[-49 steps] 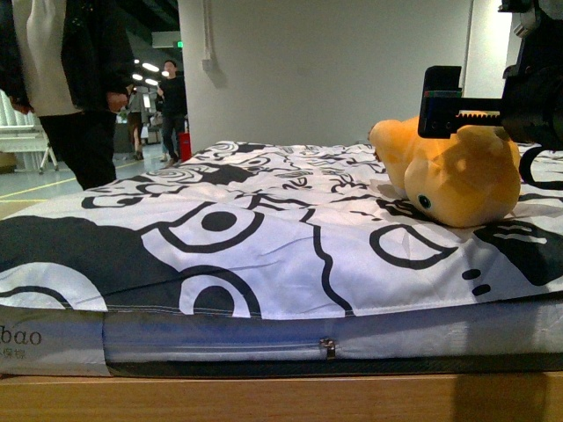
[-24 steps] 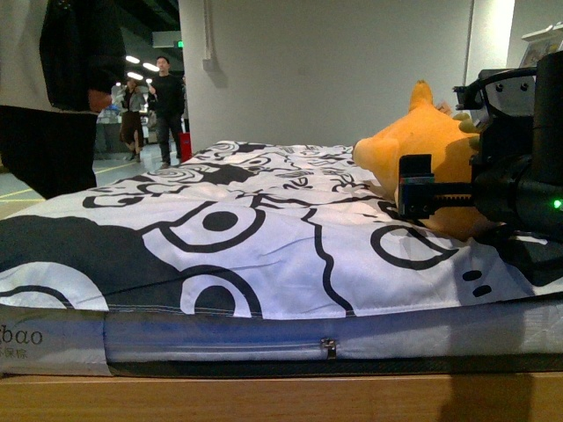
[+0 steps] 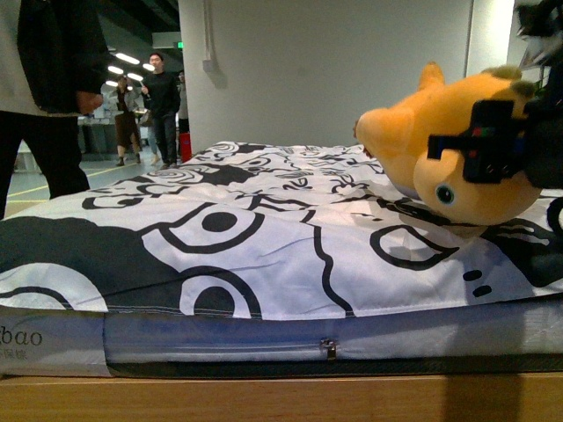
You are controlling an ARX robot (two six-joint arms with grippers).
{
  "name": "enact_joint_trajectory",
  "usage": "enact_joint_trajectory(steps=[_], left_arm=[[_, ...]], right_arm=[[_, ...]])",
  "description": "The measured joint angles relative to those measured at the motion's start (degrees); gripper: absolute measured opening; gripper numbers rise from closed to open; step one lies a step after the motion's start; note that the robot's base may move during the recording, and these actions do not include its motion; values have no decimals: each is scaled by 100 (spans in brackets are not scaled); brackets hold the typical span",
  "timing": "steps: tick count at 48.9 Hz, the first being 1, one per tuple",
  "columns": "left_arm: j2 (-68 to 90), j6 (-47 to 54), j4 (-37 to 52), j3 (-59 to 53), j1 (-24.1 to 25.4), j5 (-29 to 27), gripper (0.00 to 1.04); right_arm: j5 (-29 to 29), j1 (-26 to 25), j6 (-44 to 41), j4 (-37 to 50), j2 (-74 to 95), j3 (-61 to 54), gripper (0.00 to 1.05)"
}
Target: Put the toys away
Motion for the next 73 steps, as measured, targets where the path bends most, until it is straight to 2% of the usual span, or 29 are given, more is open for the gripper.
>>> enact_joint_trajectory(steps=[3,21,32,43,55,73], left_arm=[[0,-2,0,0,0,0,99],[0,0,0,0,0,0,99],[0,0,0,0,0,0,99],[0,0,0,0,0,0,99],[0,0,0,0,0,0,99],[0,0,0,0,0,0,99]], right_arm=[[-221,-77,118,-129,-557,-208,20],[-1416,-1182,579,-986,-3320,-1521,20],[-1777,-1565,581,-1150,-4415,-2468,20],[-1808,-1547,579,-1475,-5372,-3381,20],[-1200,-1016,417,-1899,-6585,-4422,20],[-1147,-981,378,-1908,-6662,-4472,20]])
